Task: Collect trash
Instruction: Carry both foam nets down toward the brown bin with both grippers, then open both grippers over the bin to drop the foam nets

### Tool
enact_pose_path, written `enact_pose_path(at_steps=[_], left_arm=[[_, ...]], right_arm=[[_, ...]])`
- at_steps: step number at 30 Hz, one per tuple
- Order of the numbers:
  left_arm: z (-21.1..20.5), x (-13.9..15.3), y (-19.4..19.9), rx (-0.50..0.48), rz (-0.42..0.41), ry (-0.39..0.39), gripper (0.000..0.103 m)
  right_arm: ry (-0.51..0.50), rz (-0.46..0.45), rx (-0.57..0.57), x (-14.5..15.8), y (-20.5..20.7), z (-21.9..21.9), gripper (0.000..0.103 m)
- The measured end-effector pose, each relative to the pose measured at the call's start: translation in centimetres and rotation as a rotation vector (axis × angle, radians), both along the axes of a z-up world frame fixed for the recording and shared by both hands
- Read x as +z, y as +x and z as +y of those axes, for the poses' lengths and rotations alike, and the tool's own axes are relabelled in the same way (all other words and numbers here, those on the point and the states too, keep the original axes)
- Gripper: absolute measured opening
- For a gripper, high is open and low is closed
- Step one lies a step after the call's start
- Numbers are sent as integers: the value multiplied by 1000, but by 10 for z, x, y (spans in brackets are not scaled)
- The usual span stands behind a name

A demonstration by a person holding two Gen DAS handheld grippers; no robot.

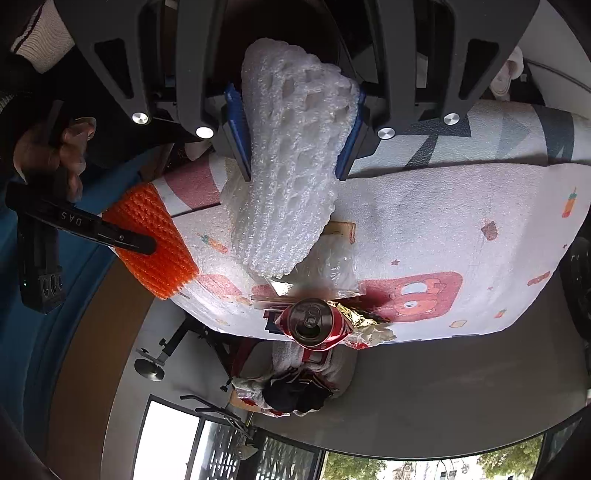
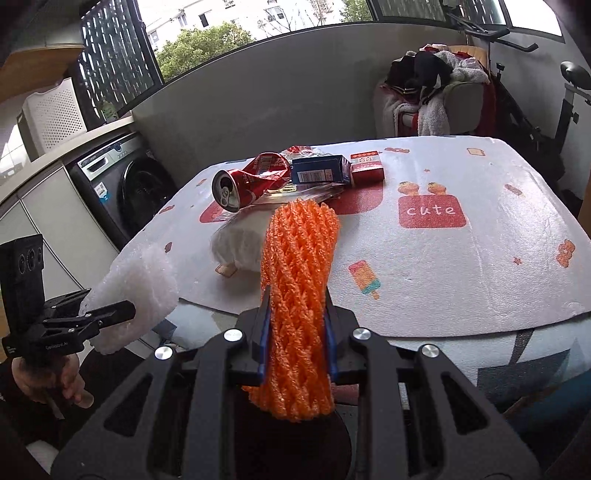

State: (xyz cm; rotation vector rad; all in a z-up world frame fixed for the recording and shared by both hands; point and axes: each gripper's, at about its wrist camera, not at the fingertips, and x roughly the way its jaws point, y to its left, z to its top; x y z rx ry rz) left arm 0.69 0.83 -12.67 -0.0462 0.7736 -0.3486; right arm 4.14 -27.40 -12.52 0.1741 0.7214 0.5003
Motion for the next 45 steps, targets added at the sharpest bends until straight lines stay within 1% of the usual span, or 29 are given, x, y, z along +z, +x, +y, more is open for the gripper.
enact_pose_path(at_steps=[6, 13, 15, 17, 18, 19, 20, 23, 26, 29, 31, 34, 36, 41, 45], left_arm=[[-21, -23, -15, -68, 43, 57, 44], [-32, -41, -17, -123, 87, 77, 48], [-32, -43, -17, -131, 94, 75, 55], [-33, -43, -17, -136, 95, 69, 70], [-32, -42, -17, -133, 92, 66, 73], [-32, -42, -18, -127, 87, 65, 79], [-31, -41, -19, -120, 83, 61, 82], [-26, -39, -17, -102, 82, 41, 84], [-19, -34, -18, -64, 60, 27, 87], [-11, -24, -23, -19, 4, 26, 92], [-7, -17, -25, -8, -32, 34, 93], [-3, -8, -29, 4, -81, 66, 94], [1, -4, -31, 14, -102, 65, 95], [12, -1, -37, 43, -135, 55, 96], [16, -3, -38, 61, -129, 41, 97]], right_arm=[[12, -1, 3, -6, -20, -4, 26], [36, 13, 3, -13, -28, -8, 26], [40, 22, 4, -15, -27, -7, 26], [42, 27, 6, -17, -26, -5, 26], [42, 28, 8, -18, -25, -4, 26], [42, 29, 11, -18, -26, -3, 26], [41, 30, 14, -19, -26, -2, 26], [35, 36, 24, -23, -25, 0, 26], [34, 50, 38, -27, -25, 3, 26], [15, 73, 66, -33, -26, 10, 26], [8, 85, 99, -35, -27, 16, 27], [-18, 90, 125, -36, -30, 24, 28], [-24, 100, 139, -38, -31, 28, 28], [-53, 113, 167, -42, -34, 37, 30], [-85, 118, 189, -45, -35, 44, 31]])
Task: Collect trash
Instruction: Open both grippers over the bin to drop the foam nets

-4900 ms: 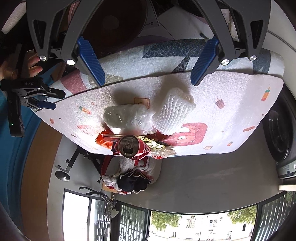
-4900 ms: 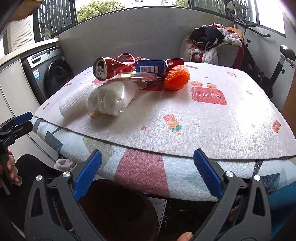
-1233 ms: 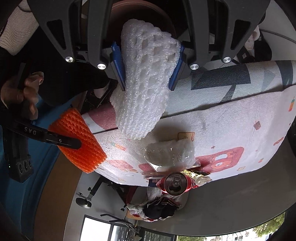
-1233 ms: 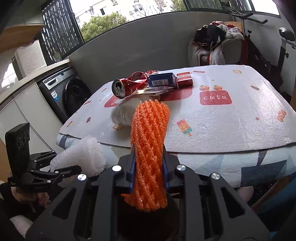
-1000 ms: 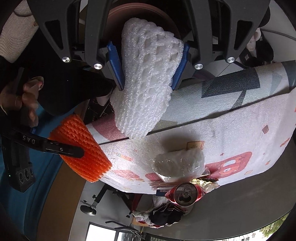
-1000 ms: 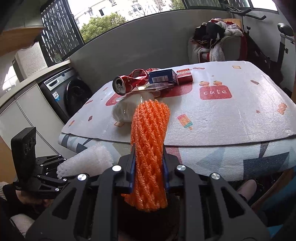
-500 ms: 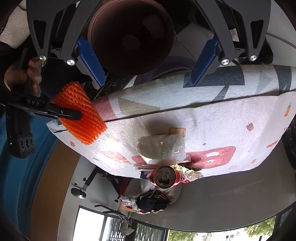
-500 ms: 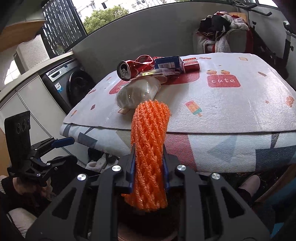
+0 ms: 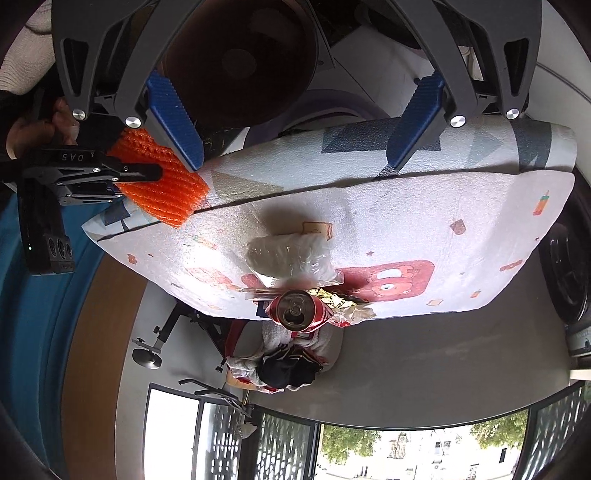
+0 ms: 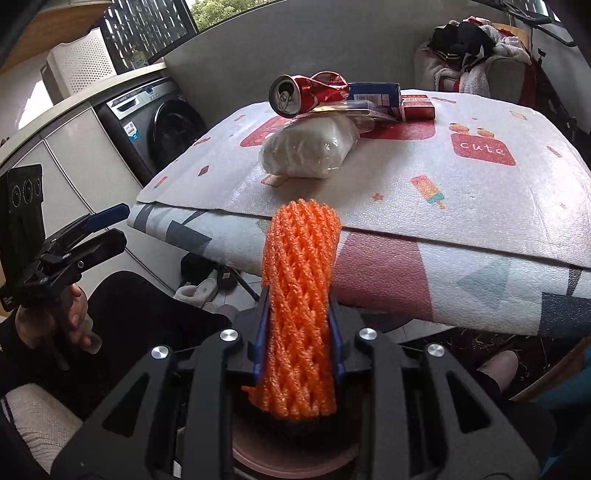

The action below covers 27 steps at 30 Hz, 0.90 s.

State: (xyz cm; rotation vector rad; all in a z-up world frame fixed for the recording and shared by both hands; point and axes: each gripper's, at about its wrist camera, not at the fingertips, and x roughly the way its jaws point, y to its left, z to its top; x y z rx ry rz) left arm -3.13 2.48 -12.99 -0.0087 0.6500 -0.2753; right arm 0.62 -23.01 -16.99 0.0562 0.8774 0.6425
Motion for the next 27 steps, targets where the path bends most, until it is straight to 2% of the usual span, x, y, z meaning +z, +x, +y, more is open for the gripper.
enact_pose_path(at_steps=[4, 8, 9, 11, 16, 27], left_arm=[[0, -7, 4, 13, 33, 4, 97], [-1, -12, 7, 11, 52, 12, 97], [-2, -13, 7, 9, 58, 14, 97], [-3, -15, 9, 7, 67, 19, 97], [-4, -19, 9, 3, 79, 27, 97], [-3, -22, 13, 17, 99, 30, 97]], right_arm=[[-35, -3, 20, -2, -2, 8, 38], [-72, -4, 25, -5, -4, 14, 72], [-83, -5, 25, -5, -5, 15, 76], [-106, -10, 15, -7, -5, 16, 92], [-117, 8, -14, -10, 0, 13, 97], [-104, 24, -53, -12, 3, 5, 97]])
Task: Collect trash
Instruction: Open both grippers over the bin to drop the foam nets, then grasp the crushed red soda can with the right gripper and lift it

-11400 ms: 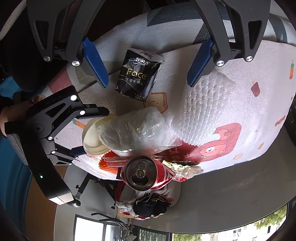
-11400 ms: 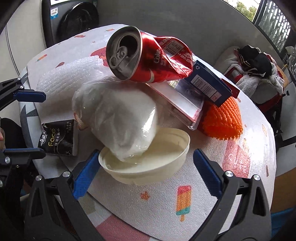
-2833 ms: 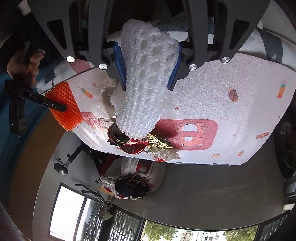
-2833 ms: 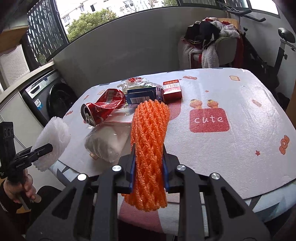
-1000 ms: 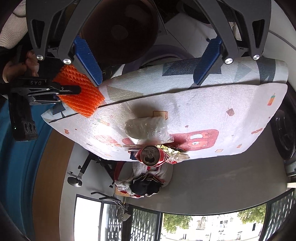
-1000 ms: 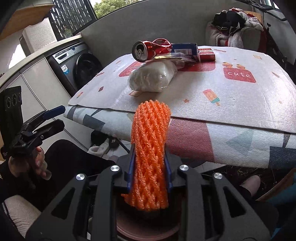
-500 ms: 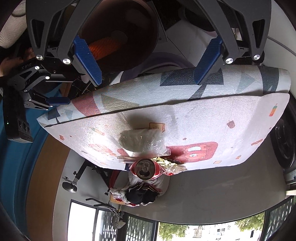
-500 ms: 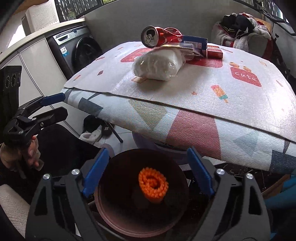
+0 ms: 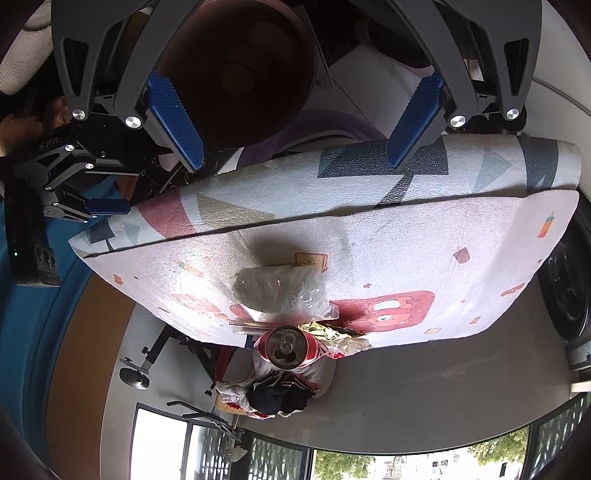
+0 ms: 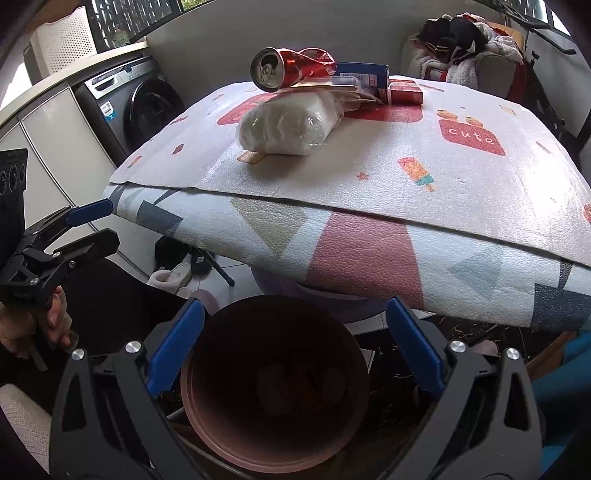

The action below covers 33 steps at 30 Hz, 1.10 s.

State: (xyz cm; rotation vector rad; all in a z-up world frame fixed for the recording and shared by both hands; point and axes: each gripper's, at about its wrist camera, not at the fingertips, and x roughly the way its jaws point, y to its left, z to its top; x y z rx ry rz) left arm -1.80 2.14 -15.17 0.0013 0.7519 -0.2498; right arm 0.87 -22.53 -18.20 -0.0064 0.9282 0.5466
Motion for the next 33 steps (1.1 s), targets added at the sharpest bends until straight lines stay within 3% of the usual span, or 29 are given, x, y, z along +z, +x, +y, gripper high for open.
enact_pose_path(at_steps=[19, 24, 28, 33], left_arm=[[9, 1, 5, 59, 8, -25, 97], [21, 8, 10, 86, -7, -80, 97], [25, 16, 19, 96, -26, -79, 97], [29, 28, 36, 91, -49, -86, 97]], right_arm=[[10, -30, -46, 4, 4, -7, 97], [-38, -103, -16, 18, 14, -4, 97], [-67, -189, 31, 40, 35, 1, 96], [-93, -298, 96, 73, 74, 17, 81]])
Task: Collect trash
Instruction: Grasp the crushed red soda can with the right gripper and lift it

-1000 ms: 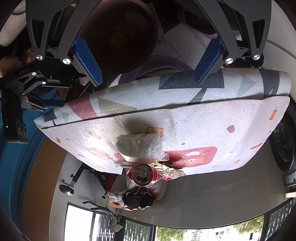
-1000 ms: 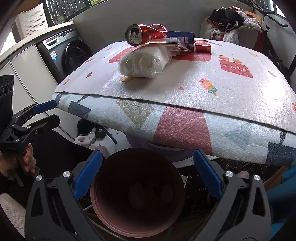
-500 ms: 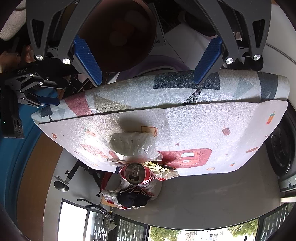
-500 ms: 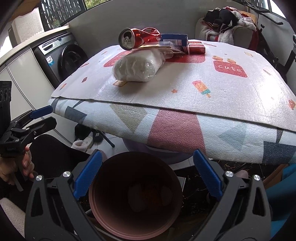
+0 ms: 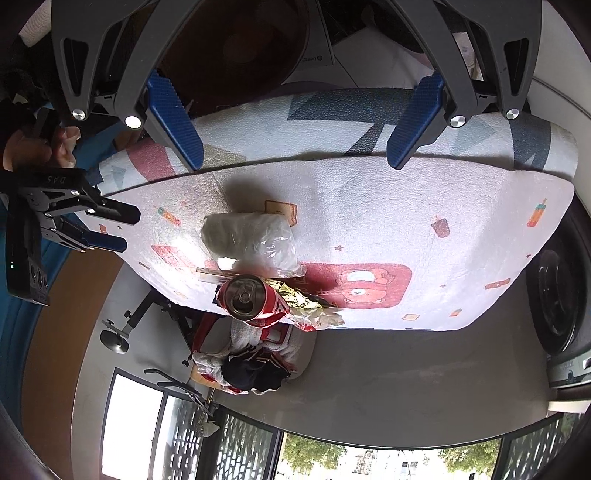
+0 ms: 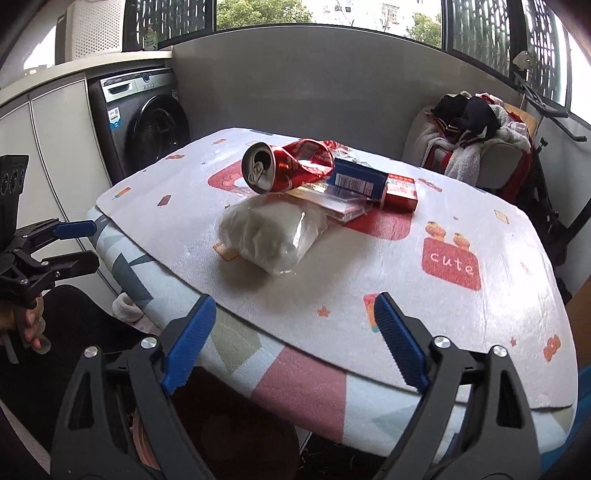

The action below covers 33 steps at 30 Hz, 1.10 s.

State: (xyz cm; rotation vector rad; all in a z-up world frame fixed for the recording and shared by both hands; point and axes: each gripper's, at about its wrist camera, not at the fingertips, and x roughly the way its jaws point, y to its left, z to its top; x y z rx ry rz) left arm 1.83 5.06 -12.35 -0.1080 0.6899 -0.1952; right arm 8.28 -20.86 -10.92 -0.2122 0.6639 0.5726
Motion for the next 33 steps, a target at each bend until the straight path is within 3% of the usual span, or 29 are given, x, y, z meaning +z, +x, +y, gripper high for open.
enact_pose_path(at_steps=[5, 12, 18, 21, 23, 25, 33], left_arm=[[5, 6, 18, 0, -11, -40, 97], [9, 0, 39, 3, 2, -81, 97], [8, -8, 49, -10, 18, -87, 97], [8, -11, 52, -11, 23, -89, 97], [8, -13, 55, -11, 28, -91, 97], [8, -15, 57, -9, 35, -94, 97], [-1, -14, 63, -27, 34, -103, 97]], right_arm=[[-53, -95, 100, 24, 40, 34, 55], [-70, -105, 210, 33, 86, 77, 47], [-86, -51, 260, 24, 113, 96, 33], [-82, -31, 282, 18, 116, 98, 32], [-70, -24, 292, 16, 115, 97, 23], [-51, -29, 304, 18, 112, 94, 22], [86, -132, 245, 60, 89, 62, 19]])
